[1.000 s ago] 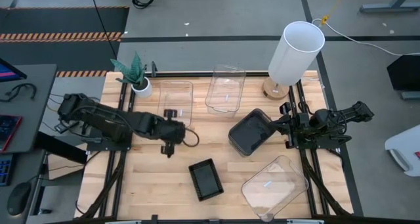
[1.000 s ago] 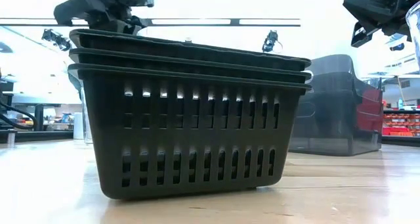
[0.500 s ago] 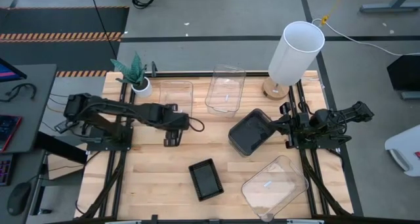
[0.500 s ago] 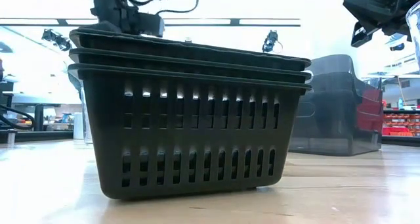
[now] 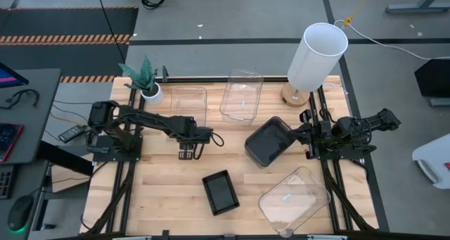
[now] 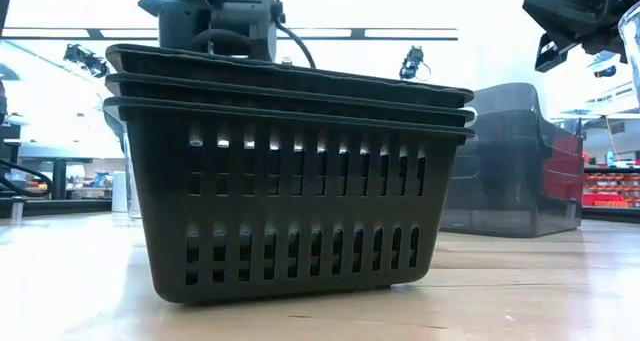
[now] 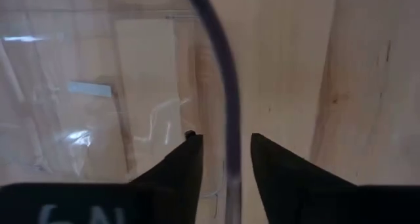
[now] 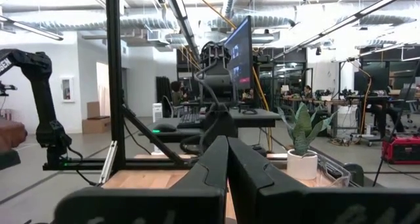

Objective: Stack baskets by color
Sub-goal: Stack the top left transparent bin on the top of the top right transparent bin

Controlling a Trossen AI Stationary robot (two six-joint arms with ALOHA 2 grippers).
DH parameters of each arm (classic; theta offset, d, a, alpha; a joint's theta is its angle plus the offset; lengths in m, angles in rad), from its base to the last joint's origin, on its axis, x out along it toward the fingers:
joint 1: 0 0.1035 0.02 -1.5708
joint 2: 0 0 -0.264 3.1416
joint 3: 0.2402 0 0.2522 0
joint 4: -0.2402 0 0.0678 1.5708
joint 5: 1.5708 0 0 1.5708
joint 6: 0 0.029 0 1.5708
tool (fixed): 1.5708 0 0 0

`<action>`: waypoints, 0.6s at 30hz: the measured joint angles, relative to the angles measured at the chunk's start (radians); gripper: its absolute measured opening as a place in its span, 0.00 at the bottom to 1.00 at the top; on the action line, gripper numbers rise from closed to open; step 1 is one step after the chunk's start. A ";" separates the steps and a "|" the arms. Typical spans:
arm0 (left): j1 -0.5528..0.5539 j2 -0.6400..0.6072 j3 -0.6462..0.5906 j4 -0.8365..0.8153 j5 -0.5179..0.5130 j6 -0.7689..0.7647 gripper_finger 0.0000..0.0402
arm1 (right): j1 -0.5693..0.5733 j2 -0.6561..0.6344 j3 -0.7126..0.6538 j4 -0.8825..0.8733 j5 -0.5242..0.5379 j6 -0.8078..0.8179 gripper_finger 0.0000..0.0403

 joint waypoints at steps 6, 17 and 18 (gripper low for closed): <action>0.006 0.003 0.000 -0.005 0.001 0.000 0.12 | 0.000 0.000 0.000 0.000 0.000 0.000 0.04; -0.040 0.004 0.106 -0.159 -0.152 0.004 0.01 | 0.000 0.000 0.000 0.000 0.000 0.000 0.04; -0.046 0.004 0.130 -0.180 -0.175 0.004 0.01 | 0.000 0.000 0.000 0.000 0.000 0.000 0.04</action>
